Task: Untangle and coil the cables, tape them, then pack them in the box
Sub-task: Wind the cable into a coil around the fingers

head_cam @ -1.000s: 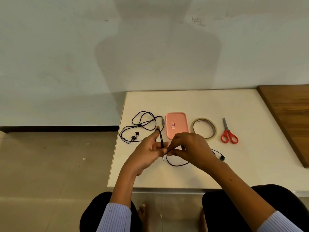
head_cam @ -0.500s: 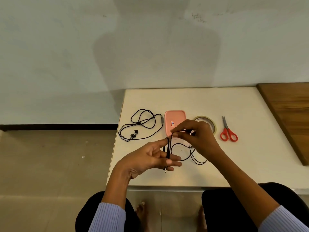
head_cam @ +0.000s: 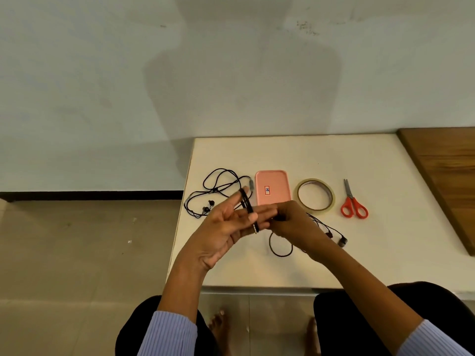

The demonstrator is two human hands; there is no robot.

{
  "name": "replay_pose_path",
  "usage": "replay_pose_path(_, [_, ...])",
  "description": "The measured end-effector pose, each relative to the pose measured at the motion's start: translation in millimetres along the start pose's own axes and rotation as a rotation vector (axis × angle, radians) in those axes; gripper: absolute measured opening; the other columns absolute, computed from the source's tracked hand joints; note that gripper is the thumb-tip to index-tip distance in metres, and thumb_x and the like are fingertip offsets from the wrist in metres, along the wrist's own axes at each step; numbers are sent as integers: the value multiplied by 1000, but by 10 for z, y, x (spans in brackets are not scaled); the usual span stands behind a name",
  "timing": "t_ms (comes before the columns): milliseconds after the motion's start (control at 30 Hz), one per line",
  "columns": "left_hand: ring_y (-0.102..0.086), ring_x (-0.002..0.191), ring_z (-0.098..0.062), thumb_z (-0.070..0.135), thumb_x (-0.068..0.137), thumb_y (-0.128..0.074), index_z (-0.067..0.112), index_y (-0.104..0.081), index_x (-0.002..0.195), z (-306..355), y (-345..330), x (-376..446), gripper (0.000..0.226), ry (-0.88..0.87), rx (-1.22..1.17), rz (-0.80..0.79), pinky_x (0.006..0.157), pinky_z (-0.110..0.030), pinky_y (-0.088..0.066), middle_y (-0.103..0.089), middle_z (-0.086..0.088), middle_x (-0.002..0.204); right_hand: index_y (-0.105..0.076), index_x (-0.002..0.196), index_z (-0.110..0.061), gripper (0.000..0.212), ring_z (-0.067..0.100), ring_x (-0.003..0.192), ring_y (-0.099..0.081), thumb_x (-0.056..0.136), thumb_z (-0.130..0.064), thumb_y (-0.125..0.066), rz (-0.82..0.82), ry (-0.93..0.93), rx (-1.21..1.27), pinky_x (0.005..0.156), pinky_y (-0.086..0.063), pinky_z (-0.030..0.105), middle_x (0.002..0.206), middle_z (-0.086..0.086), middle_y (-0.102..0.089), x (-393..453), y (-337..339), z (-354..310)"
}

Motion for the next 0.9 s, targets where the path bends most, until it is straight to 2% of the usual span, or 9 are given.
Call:
replay_pose_path(67, [-62,112,-31,-4,84,-53,6,-20,146,49,81,24,71,-76,-67,129,89,-33,-54,-64,-25,116,-75,85,-21,14,4,67,-55,87,-12,-64,-47,6,-39,63,-40,16,69,-14,-69,-7,-70,-12])
replay_pose_path(133, [-64,109,-29,-4,86,-54,3,-22,144,63,156,32,67,-94,-42,253,92,-33,-53,-66,-23,113,-75,95,-20,13,1,63,-54,87,-20,-65,-52,51,-146,58,-36,11,74,-13,-71,-2,-125,-17])
replay_pose_path(233, [-67,99,-20,2,90,-58,13,-14,149,-48,246,42,75,1,349,432,91,-31,-52,-69,-11,111,-75,97,-25,15,-7,60,-49,87,-28,-64,49,160,-538,55,-33,10,83,-13,-71,-8,-154,-40])
replay_pose_path(333, [-63,98,-18,12,90,-61,19,-9,150,-144,300,67,80,67,592,461,97,-34,-46,-65,-5,115,-74,98,-28,15,-1,66,-45,87,-31,-64,83,228,-691,64,-42,21,90,-12,-71,-17,-179,-76])
replay_pose_path(400, [-61,109,-19,11,90,-61,19,-7,150,-147,324,64,81,97,596,422,104,-36,-42,-64,-7,119,-75,95,-29,13,-1,63,-44,85,-32,-67,119,290,-687,61,-40,21,86,-11,-71,-4,-148,-121])
replay_pose_path(467, [-60,112,-21,6,90,-60,15,-9,150,-168,318,32,80,173,620,323,105,-40,-41,-66,-11,116,-76,91,-28,11,-5,58,-47,81,-31,-71,174,331,-629,57,-33,13,82,-13,-71,4,-70,-151])
replay_pose_path(600, [-66,105,-22,-2,87,-59,14,-25,147,-214,202,-72,71,321,549,66,94,-33,-51,-69,-16,110,-76,86,-26,10,5,72,-58,76,-28,-76,231,271,-400,60,-40,14,79,-13,-71,13,48,-125])
replay_pose_path(733, [-66,105,-25,-4,88,-57,24,-43,131,-126,68,-132,53,325,437,-60,92,-33,-53,-66,-19,115,-76,80,-21,7,1,72,-61,73,-20,-79,235,248,-222,60,-41,9,72,-18,-69,54,80,-135])
replay_pose_path(900, [-64,109,-30,-5,88,-53,26,-40,131,-69,8,-165,54,304,326,-155,86,-30,-54,-66,-20,116,-76,78,-15,9,-1,68,-63,71,-14,-80,237,212,-5,61,-43,10,74,-8,-73,50,163,-144])
Point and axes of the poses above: each hand's wrist, its own x-axis towards the middle knuckle, its own y-axis out of the back of the hand, z = x × y, the point moved 4 cm from there along x, towards the middle knuckle
